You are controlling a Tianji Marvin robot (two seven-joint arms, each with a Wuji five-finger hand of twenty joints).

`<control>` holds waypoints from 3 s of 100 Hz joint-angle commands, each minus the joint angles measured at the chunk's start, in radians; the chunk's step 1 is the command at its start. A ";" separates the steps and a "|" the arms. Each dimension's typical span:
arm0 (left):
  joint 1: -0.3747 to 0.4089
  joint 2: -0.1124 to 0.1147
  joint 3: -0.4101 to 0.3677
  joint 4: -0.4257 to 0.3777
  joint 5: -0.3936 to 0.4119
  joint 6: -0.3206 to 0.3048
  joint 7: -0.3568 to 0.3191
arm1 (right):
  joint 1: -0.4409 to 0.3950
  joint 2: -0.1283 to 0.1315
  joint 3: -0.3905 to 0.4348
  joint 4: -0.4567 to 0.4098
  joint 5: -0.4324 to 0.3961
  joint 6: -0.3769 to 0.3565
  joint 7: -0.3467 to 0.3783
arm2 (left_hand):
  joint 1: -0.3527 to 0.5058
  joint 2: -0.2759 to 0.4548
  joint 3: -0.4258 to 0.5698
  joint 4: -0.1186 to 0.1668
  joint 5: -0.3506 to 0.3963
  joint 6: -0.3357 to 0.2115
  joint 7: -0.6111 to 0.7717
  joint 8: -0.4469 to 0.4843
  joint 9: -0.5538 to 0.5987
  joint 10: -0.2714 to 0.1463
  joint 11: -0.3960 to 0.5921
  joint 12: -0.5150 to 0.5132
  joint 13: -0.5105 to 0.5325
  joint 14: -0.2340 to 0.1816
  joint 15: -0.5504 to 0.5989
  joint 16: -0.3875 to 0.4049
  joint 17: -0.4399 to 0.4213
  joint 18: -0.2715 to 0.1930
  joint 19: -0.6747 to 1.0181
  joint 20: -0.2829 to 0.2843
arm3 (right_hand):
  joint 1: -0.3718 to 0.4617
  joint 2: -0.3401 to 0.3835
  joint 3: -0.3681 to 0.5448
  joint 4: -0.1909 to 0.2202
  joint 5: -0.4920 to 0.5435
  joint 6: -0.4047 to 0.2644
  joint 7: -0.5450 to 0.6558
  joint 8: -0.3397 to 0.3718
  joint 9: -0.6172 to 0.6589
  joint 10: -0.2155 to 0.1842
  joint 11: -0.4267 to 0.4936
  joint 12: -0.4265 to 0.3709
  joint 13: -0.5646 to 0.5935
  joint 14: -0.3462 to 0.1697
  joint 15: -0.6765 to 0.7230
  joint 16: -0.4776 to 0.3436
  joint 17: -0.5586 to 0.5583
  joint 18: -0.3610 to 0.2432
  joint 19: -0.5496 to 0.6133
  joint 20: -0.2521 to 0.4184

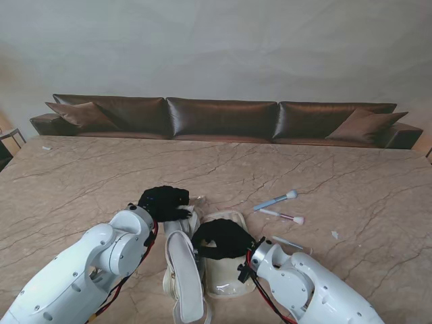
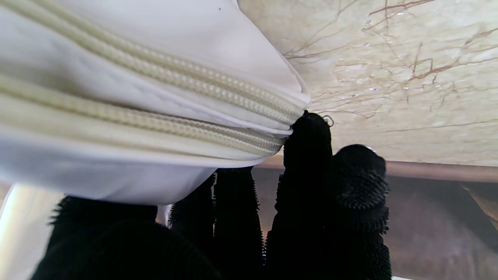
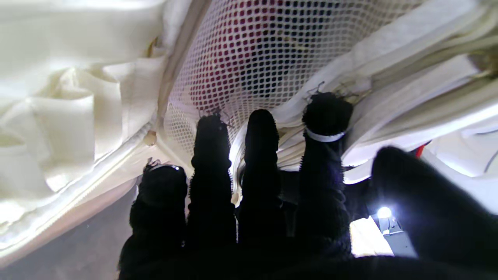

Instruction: Pack the cosmetics bag

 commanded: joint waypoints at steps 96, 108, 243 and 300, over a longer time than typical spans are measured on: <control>0.029 -0.009 0.022 -0.009 -0.003 -0.009 0.000 | -0.027 -0.045 0.017 0.044 -0.049 -0.011 -0.231 | 0.186 0.107 0.153 0.083 0.032 -0.148 0.114 0.013 0.041 -0.069 0.090 0.023 0.017 -0.153 0.043 -0.013 -0.028 -0.016 0.016 0.024 | 0.101 -0.256 -0.163 -0.240 -0.226 0.071 -0.179 -0.077 0.076 -0.052 0.068 0.004 0.143 0.001 0.037 -0.049 0.087 0.016 0.049 -0.034; 0.029 -0.010 0.022 -0.006 -0.007 -0.012 0.006 | -0.046 -0.037 0.039 0.018 -0.059 0.002 -0.215 | 0.180 0.066 0.130 0.063 0.012 -0.152 0.049 -0.081 0.037 -0.049 -0.050 0.015 -0.013 -0.129 -0.002 -0.019 -0.063 -0.014 -0.011 0.026 | 0.108 -0.214 -0.225 -0.222 -0.229 0.072 -0.176 -0.089 0.051 -0.052 0.042 -0.012 0.124 -0.004 -0.021 -0.094 0.046 0.023 -0.047 -0.075; 0.558 -0.041 -0.318 -0.379 -0.048 0.049 0.163 | -0.161 -0.030 0.182 -0.036 -0.099 0.118 -0.250 | -0.474 0.159 -0.291 0.349 -0.483 0.397 -1.042 -0.753 -0.775 0.361 -0.580 -0.872 -0.748 0.081 -0.743 -0.717 -0.739 0.089 -0.692 -0.109 | 0.121 -0.187 -0.224 -0.191 -0.250 0.052 -0.183 -0.088 -0.048 -0.045 -0.043 -0.092 0.045 -0.028 -0.226 -0.248 -0.081 0.027 -0.317 -0.262; 0.668 -0.042 -0.241 -0.421 -0.055 0.025 0.221 | -0.145 -0.034 0.173 0.004 -0.092 0.125 -0.264 | -0.427 0.101 -0.352 0.413 -0.491 0.325 -1.144 -0.788 -0.803 0.313 -0.674 -0.932 -0.812 0.127 -0.727 -0.766 -0.773 0.210 -0.759 -0.147 | 0.120 -0.197 -0.181 -0.199 -0.248 0.041 -0.177 -0.084 -0.042 -0.046 -0.038 -0.088 0.057 -0.029 -0.217 -0.245 -0.077 0.030 -0.315 -0.259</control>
